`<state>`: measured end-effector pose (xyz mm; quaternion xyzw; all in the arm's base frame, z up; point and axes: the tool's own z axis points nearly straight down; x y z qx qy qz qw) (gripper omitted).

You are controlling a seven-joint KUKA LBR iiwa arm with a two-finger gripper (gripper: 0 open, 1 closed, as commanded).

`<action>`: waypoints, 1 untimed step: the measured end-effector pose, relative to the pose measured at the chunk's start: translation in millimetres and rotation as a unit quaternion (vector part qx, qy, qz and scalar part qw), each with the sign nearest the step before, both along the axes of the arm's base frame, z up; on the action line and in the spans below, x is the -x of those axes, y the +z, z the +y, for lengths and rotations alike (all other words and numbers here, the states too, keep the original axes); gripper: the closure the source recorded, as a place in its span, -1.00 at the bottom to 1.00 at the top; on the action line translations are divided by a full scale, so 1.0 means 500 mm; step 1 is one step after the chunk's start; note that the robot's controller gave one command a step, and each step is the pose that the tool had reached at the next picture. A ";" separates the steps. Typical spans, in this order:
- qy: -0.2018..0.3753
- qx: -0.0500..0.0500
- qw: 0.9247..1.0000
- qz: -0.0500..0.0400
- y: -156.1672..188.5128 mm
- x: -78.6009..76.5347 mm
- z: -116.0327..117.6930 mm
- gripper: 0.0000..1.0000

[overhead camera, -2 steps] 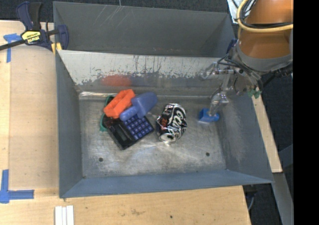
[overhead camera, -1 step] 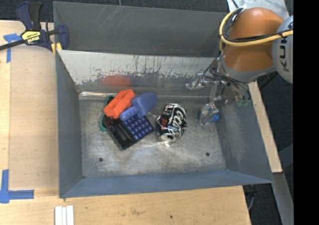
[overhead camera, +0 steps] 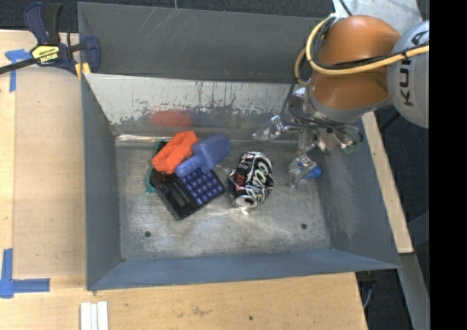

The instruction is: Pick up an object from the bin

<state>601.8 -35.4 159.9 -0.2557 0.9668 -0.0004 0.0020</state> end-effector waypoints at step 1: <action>0.070 0.000 0.998 0.000 -0.068 -0.001 -0.004 -1.00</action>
Offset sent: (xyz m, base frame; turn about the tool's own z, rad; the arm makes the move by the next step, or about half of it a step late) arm 0.0031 0.0134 -0.0899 -0.4498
